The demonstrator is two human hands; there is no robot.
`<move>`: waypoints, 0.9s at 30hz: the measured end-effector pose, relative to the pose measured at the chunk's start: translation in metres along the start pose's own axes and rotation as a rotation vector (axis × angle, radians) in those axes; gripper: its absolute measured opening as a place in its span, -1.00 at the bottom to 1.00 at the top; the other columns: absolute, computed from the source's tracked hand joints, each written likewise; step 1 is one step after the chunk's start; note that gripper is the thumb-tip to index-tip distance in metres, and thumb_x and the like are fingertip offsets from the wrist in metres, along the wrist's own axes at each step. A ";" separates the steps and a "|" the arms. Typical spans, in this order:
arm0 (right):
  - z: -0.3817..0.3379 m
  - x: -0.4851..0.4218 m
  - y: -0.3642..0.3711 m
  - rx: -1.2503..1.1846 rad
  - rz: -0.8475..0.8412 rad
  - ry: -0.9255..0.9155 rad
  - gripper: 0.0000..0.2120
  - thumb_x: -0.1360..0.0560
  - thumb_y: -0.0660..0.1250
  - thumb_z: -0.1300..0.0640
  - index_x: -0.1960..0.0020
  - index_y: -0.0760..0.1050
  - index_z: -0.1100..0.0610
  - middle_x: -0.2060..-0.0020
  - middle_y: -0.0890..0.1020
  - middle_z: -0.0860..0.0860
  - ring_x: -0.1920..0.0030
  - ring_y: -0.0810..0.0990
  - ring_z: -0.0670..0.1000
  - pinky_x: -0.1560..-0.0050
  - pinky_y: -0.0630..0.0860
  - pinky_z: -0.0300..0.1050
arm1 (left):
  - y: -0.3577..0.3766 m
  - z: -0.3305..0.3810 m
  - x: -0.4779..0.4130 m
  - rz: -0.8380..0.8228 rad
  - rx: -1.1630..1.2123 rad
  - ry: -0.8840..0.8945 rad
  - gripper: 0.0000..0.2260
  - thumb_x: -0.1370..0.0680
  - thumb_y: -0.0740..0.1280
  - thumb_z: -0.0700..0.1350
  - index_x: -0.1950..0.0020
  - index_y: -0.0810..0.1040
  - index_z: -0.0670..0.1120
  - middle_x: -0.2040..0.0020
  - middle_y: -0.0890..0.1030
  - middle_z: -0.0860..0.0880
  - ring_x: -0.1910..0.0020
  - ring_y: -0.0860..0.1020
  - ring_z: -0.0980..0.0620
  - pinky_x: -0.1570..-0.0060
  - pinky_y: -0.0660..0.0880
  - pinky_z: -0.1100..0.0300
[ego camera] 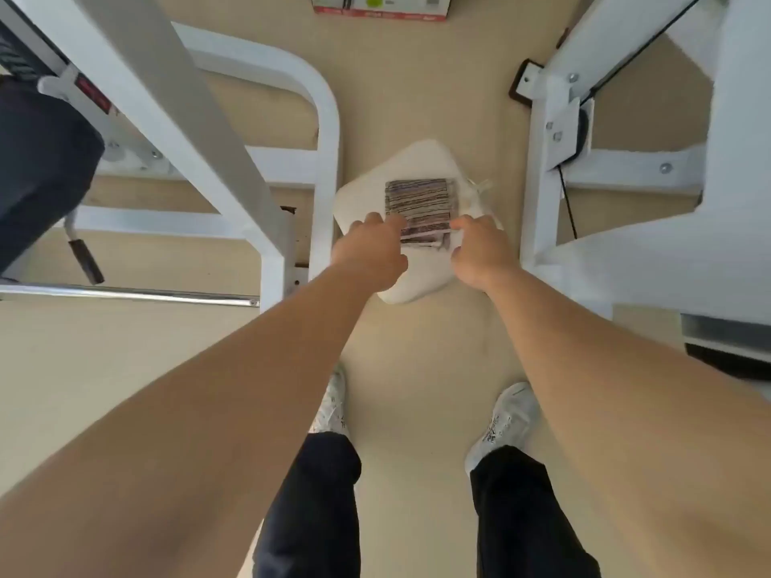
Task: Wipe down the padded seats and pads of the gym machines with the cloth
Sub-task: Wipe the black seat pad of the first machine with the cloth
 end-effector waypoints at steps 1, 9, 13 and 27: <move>0.004 -0.011 0.007 0.003 0.021 0.001 -0.51 -0.58 0.19 0.24 -0.49 0.36 0.02 -0.41 0.37 0.15 -0.37 0.41 0.24 -0.34 0.43 0.12 | 0.012 -0.002 -0.011 -0.005 0.011 -0.016 -0.54 -0.56 0.30 -0.11 -0.46 0.34 0.03 -0.24 0.44 -0.11 -0.23 0.44 -0.17 -0.02 0.52 -0.07; 0.029 -0.082 0.046 -0.024 0.228 -0.088 -0.65 -0.56 0.35 0.18 -0.34 0.49 0.05 -0.30 0.46 0.11 -0.23 0.52 0.17 -0.18 0.54 0.06 | 0.074 -0.034 -0.088 0.155 0.104 -0.080 -0.65 -0.57 0.30 -0.12 -0.35 0.39 -0.03 -0.21 0.41 -0.11 -0.11 0.48 -0.16 0.03 0.57 -0.14; 0.031 -0.088 0.040 -0.053 0.304 -0.109 -0.87 -0.55 0.37 0.22 -0.09 0.58 0.11 -0.14 0.54 0.10 -0.09 0.57 0.17 -0.03 0.56 0.04 | 0.063 -0.037 -0.091 0.256 0.081 -0.022 -0.78 -0.59 0.24 -0.15 -0.23 0.49 -0.06 -0.07 0.51 -0.10 -0.02 0.52 -0.16 0.17 0.51 -0.03; -0.143 0.117 -0.104 -0.486 0.346 -0.102 -0.95 -0.59 0.26 0.11 0.00 0.41 -0.02 0.22 0.53 -0.16 0.07 0.59 0.07 0.00 0.54 0.02 | -0.119 -0.044 0.131 0.242 0.632 -0.131 -0.87 -0.49 0.23 -0.19 -0.01 0.44 -0.01 0.08 0.60 -0.03 0.13 0.54 -0.13 0.16 0.52 0.05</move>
Point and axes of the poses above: each hand's wrist, its own x-axis away from the middle knuckle, its own y-axis out of the palm, z = x × y, the point moved 9 cm from there along -x, towards the middle knuckle
